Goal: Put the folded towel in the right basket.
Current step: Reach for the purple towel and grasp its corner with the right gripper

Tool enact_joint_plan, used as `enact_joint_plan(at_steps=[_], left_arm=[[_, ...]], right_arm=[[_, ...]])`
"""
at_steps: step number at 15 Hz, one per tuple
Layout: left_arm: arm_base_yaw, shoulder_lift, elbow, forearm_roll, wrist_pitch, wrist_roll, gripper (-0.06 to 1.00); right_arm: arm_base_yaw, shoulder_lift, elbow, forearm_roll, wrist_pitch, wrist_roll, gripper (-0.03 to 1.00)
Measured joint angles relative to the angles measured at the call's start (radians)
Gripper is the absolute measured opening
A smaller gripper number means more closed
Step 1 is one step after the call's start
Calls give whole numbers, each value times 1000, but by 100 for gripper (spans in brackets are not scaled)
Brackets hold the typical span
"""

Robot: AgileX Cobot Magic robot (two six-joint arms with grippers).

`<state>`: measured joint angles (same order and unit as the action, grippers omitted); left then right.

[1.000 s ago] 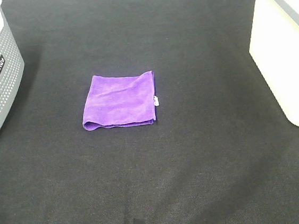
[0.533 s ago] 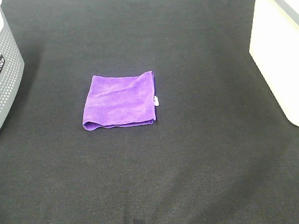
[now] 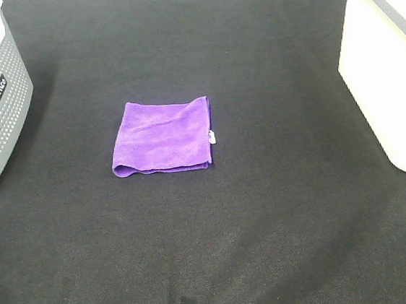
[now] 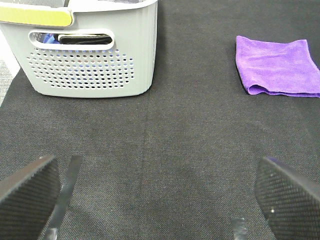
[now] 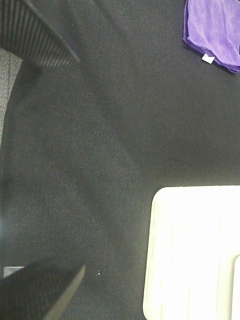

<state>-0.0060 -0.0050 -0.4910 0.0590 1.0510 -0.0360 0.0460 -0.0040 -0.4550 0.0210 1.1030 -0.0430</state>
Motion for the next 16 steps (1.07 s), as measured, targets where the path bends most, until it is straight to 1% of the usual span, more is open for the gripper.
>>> enact_joint_plan(at_steps=[16], left_arm=[[0,0,0,0,0,0,99]], right_arm=[[0,0,0,0,0,16,98]])
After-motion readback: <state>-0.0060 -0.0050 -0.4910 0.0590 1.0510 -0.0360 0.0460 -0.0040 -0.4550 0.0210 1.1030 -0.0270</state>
